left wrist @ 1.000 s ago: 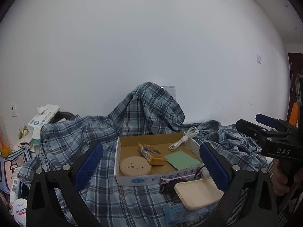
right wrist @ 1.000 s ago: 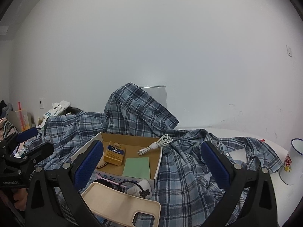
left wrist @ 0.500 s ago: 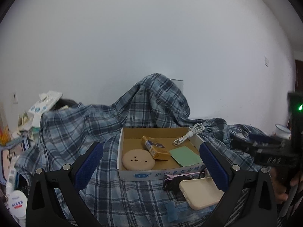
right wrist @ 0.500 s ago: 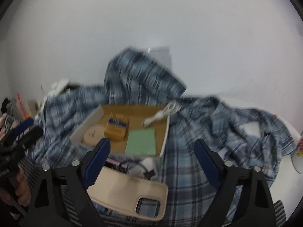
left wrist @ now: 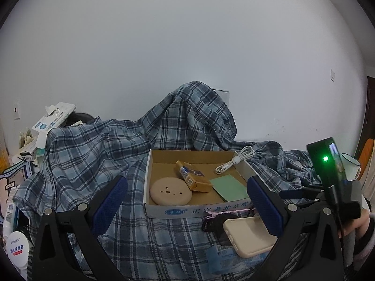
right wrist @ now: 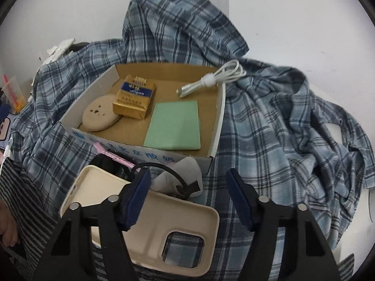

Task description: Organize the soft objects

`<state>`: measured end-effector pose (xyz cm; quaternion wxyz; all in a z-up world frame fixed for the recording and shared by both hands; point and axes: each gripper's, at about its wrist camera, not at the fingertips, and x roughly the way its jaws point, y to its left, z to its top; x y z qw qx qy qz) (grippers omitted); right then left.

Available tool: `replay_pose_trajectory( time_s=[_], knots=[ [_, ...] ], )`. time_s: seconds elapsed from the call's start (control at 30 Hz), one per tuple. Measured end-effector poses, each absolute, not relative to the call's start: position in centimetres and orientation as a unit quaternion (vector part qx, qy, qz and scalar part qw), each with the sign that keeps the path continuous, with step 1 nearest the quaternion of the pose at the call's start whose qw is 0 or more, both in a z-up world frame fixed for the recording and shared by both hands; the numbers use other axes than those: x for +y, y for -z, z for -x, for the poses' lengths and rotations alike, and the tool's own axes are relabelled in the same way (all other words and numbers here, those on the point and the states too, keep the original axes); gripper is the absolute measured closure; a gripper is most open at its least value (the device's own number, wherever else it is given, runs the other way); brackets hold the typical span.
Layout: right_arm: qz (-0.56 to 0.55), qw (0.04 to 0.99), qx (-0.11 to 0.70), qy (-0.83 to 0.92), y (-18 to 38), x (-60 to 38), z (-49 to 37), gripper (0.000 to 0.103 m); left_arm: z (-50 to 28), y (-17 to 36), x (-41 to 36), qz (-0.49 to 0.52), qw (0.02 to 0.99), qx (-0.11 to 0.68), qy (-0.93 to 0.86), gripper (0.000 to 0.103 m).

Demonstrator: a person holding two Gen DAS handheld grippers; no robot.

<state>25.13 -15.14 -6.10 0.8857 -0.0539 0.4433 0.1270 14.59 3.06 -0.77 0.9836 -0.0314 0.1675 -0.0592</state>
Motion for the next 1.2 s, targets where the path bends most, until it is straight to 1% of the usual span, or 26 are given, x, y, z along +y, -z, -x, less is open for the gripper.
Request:
replay_pose_trajectory(
  time_s=[0.03,0.1,0.17,0.23,0.3,0.37,0.6,0.77,0.83,0.97,1.03,1.07,1.13,1.2],
  knots=[
    [0.048,0.882,0.449,-0.131,6.3,-15.3,-25.3,0.046,-14.6,0.8,3.1,0.033,0.984,0.167,0.06,0.0],
    [0.038,0.876,0.46,-0.143,6.7,-15.4,-25.6,0.056,-14.6,0.8,3.1,0.034,0.983,0.168,0.06,0.0],
    [0.037,0.872,0.464,-0.148,7.1,-15.3,-25.7,0.062,-14.6,0.8,3.1,0.032,0.983,0.17,0.06,0.0],
    [0.04,0.875,0.46,-0.148,7.3,-15.2,-25.6,0.067,-14.6,0.9,3.0,0.03,0.983,0.171,0.061,0.0],
    [0.039,0.878,0.454,-0.146,7.2,-15.4,-25.3,0.077,-14.6,0.9,3.0,0.03,0.983,0.171,0.062,0.0],
    [0.033,0.883,0.445,-0.146,6.8,-15.6,-25.1,0.082,-14.7,0.9,3.0,0.03,0.983,0.171,0.062,0.0],
    [0.017,0.909,0.39,-0.144,3.5,-16.9,-23.3,0.084,-14.8,1.1,3.1,0.035,0.982,0.176,0.063,0.0],
    [0.027,0.936,0.327,-0.126,0.7,-18.1,-21.2,0.084,-14.9,1.3,3.1,0.035,0.98,0.188,0.052,0.0],
    [0.032,0.943,0.31,-0.119,0.4,-18.4,-21.0,0.084,-14.8,0.9,2.3,0.02,0.979,0.198,0.047,0.0],
    [0.025,0.945,0.306,-0.115,0.9,-18.8,-21.0,0.084,-16.0,-0.1,0.2,0.004,0.97,0.233,0.068,0.0],
    [0.021,0.942,0.312,-0.119,1.3,-19.0,-21.1,0.084,-17.3,-0.3,-0.7,-0.012,0.966,0.251,0.061,0.003],
    [0.02,0.942,0.313,-0.12,1.4,-19.0,-21.1,0.084,-18.0,-0.2,-1.0,-0.014,0.963,0.263,0.06,0.008],
    [0.02,0.942,0.312,-0.122,1.6,-19.1,-21.0,0.084,-19.7,0.5,-1.5,-0.004,0.95,0.307,0.064,0.012],
    [0.015,0.941,0.314,-0.125,1.8,-19.3,-21.1,0.084,-21.2,1.7,-1.8,0.007,0.932,0.355,0.076,0.024]
  ],
)
